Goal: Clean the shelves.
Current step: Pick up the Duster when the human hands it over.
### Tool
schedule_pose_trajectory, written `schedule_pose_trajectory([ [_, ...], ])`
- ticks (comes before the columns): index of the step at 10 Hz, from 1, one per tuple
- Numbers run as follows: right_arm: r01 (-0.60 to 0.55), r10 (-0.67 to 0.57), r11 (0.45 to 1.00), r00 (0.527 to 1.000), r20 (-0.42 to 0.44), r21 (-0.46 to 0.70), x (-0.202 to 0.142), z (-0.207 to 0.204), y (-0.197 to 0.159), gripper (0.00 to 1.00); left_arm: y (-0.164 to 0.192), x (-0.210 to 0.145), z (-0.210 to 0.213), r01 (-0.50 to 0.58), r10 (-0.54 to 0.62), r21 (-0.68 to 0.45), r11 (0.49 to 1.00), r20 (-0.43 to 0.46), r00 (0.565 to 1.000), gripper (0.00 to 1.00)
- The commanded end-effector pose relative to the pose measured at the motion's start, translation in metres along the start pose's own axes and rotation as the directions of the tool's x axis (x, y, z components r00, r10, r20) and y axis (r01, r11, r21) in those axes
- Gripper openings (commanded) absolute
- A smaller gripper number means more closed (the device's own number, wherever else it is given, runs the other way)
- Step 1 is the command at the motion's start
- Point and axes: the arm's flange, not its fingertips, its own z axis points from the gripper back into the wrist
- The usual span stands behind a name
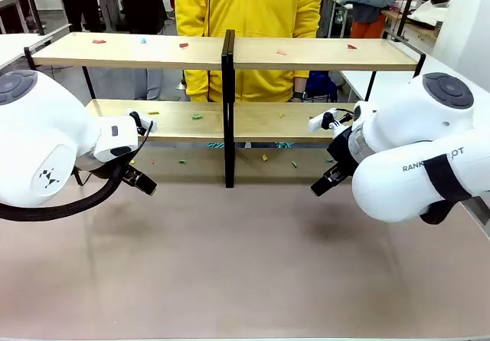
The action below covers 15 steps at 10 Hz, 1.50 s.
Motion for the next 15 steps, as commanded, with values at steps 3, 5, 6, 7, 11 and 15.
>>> schedule_pose_trajectory([
  [3,0.0,0.0,1.0,1.0,0.0,0.0,0.0,0.0,0.0,1.0,0.0,0.0,0.0,0.0,0.0,0.0,1.0,0.0,1.0,1.0],
  [5,0.0,0.0,1.0,1.0,0.0,0.0,0.0,0.0,0.0,1.0,0.0,0.0,0.0,0.0,0.0,0.0,1.0,0.0,1.0,1.0],
  [6,0.0,0.0,1.0,1.0,0.0,0.0,0.0,0.0,0.0,1.0,0.0,0.0,0.0,0.0,0.0,0.0,1.0,0.0,1.0,1.0],
  [7,0.0,0.0,1.0,1.0,0.0,0.0,0.0,0.0,0.0,1.0,0.0,0.0,0.0,0.0,0.0,0.0,1.0,0.0,1.0,1.0],
  [11,0.0,0.0,1.0,1.0,0.0,0.0,0.0,0.0,0.0,1.0,0.0,0.0,0.0,0.0,0.0,0.0,1.0,0.0,1.0,1.0],
  [15,-0.053,0.052,0.999,0.995,0.084,0.002,-0.002,0.046,0.004,1.0,0.001,-0.015,0.042,0.113,-0.11,-0.044,0.993,0.066,0.992,1.0],
])
